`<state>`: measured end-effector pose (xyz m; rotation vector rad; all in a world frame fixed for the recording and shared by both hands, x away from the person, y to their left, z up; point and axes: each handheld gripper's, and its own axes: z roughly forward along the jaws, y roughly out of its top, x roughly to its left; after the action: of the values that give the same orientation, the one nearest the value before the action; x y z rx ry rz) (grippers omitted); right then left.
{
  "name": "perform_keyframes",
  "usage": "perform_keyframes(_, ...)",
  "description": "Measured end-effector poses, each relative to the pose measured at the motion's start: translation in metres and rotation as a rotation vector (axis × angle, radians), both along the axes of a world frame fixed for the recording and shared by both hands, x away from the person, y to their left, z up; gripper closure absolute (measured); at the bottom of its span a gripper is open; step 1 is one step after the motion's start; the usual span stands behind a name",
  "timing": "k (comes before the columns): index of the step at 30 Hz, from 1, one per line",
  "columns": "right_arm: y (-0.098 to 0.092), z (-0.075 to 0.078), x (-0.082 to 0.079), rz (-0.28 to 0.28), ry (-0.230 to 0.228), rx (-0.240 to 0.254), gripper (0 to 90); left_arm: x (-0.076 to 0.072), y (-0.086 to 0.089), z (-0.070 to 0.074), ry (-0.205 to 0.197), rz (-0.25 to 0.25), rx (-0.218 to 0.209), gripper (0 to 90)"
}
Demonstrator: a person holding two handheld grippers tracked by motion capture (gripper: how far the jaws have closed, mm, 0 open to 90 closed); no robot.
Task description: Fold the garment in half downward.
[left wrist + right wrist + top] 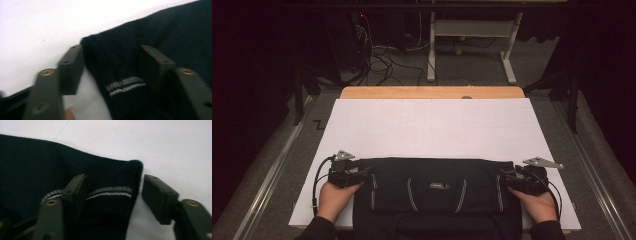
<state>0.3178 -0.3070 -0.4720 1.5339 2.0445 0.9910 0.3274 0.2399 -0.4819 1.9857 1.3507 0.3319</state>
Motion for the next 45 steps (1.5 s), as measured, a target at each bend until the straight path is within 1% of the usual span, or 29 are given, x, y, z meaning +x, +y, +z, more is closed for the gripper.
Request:
perform_keyframes(2, 0.002, 0.0, 0.0, -0.002, 0.006, -0.003, 43.5, -0.001, 0.0, 0.0, 0.001, -0.004, -0.011, 43.1)
perform_keyframes(5, 0.004, 0.0, 0.001, 0.007, 0.006, -0.002, 50.1, -0.001, 0.002, -0.001, 0.007, -0.006, -0.037, 50.0)
perform_keyframes(6, 0.004, 0.0, 0.001, 0.007, 0.006, -0.002, 50.1, -0.001, 0.002, -0.001, 0.007, -0.006, -0.037, 52.4)
perform_keyframes(7, 0.005, 0.0, 0.002, 0.011, 0.011, 0.004, 54.3, -0.001, 0.002, -0.001, 0.009, -0.005, -0.045, 54.3)
perform_keyframes(8, 0.005, 0.0, 0.002, 0.014, 0.012, 0.009, 56.4, -0.001, 0.003, -0.002, 0.011, -0.006, -0.057, 57.5)
perform_keyframes(10, 0.004, 0.0, 0.003, 0.018, 0.018, 0.022, 60.2, -0.001, 0.005, -0.003, 0.025, -0.017, -0.095, 62.7)
perform_keyframes(11, 0.004, 0.0, 0.003, 0.018, 0.018, 0.022, 60.2, -0.001, 0.005, -0.003, 0.025, -0.017, -0.095, 63.7)
perform_keyframes(12, 0.004, 0.0, 0.004, 0.022, 0.017, 0.028, 62.4, -0.001, 0.005, -0.003, 0.025, -0.02, -0.097, 63.7)
perform_keyframes(13, 0.004, -0.001, 0.004, 0.031, 0.022, 0.045, 69.2, -0.001, 0.005, -0.003, 0.023, -0.024, -0.097, 65.0)
perform_keyframes(15, 0.005, -0.001, 0.005, 0.045, 0.022, 0.053, 74.1, -0.001, 0.005, -0.003, 0.021, -0.029, -0.1, 66.4)
perform_keyframes(20, 0.006, -0.002, 0.005, 0.054, 0.02, 0.062, 76.9, -0.001, 0.005, -0.004, 0.019, -0.044, -0.106, 70.2)
perform_keyframes(22, 0.006, -0.002, 0.004, 0.061, 0.012, 0.056, 78.1, -0.001, 0.005, -0.004, 0.019, -0.049, -0.109, 71.1)
perform_keyframes(23, 0.008, -0.001, 0.003, 0.071, -0.003, 0.037, 78.9, -0.002, 0.005, -0.004, 0.013, -0.053, -0.107, 71.3)
perform_keyframes(24, 0.008, -0.001, 0.003, 0.071, -0.003, 0.037, 78.9, -0.002, 0.005, -0.004, 0.013, -0.053, -0.107, 71.9)
perform_keyframes(25, 0.009, -0.001, 0.003, 0.074, -0.016, 0.021, 79.3, -0.004, 0.004, -0.004, 0.002, -0.055, -0.1, 72.1)
perform_keyframes(28, 0.01, 0.0, 0.001, 0.074, -0.025, 0.009, 79.6, -0.005, 0.004, -0.003, -0.011, -0.057, -0.098, 72.3)
perform_keyframes(29, 0.01, 0.0, 0.001, 0.076, -0.038, 0.001, 79.8, -0.007, 0.004, -0.003, -0.026, -0.055, -0.104, 72.9)
perform_keyframes(30, 0.01, 0.0, 0.001, 0.076, -0.038, 0.001, 79.8, -0.007, 0.004, -0.003, -0.026, -0.055, -0.104, 73.1)
perform_keyframes(31, 0.01, 0.0, 0.0, 0.076, -0.052, -0.001, 79.8, -0.009, 0.004, -0.001, -0.047, -0.056, -0.107, 73.4)
perform_keyframes(32, 0.01, 0.0, 0.0, 0.076, -0.052, -0.001, 79.8, -0.009, 0.004, -0.001, -0.047, -0.056, -0.107, 73.6)
perform_keyframes(33, 0.01, 0.001, -0.002, 0.07, -0.068, -0.001, 80.0, -0.011, 0.004, 0.001, -0.074, -0.053, -0.114, 73.9)
perform_keyframes(35, 0.01, 0.003, -0.003, 0.065, -0.088, 0.001, 80.1, -0.014, 0.003, 0.003, -0.094, -0.048, -0.117, 74.4)
perform_keyframes(36, 0.01, 0.003, -0.003, 0.065, -0.088, 0.001, 80.1, -0.014, 0.003, 0.003, -0.094, -0.048, -0.117, 74.6)
perform_keyframes(37, 0.01, 0.006, -0.006, 0.061, -0.113, 0.0, 80.2, -0.017, 0.003, 0.006, -0.118, -0.046, -0.122, 74.7)
perform_keyframes(38, 0.01, 0.007, -0.007, 0.061, -0.122, -0.001, 80.3, -0.017, 0.003, 0.006, -0.118, -0.046, -0.122, 74.8)
perform_keyframes(39, 0.01, 0.008, -0.008, 0.061, -0.143, -0.006, 80.3, -0.02, 0.003, 0.01, -0.143, -0.044, -0.123, 75.1)
perform_keyframes(41, 0.011, 0.012, -0.011, 0.056, -0.162, -0.007, 80.3, -0.024, 0.002, 0.014, -0.168, -0.043, -0.132, 75.2)
perform_keyframes(43, 0.012, 0.015, -0.013, 0.056, -0.186, -0.018, 80.4, -0.027, 0.001, 0.018, -0.19, -0.05, -0.106, 75.3)
perform_keyframes(45, 0.013, 0.018, -0.014, 0.056, -0.207, -0.03, 80.4, -0.029, 0.001, 0.022, -0.205, -0.051, -0.112, 75.4)
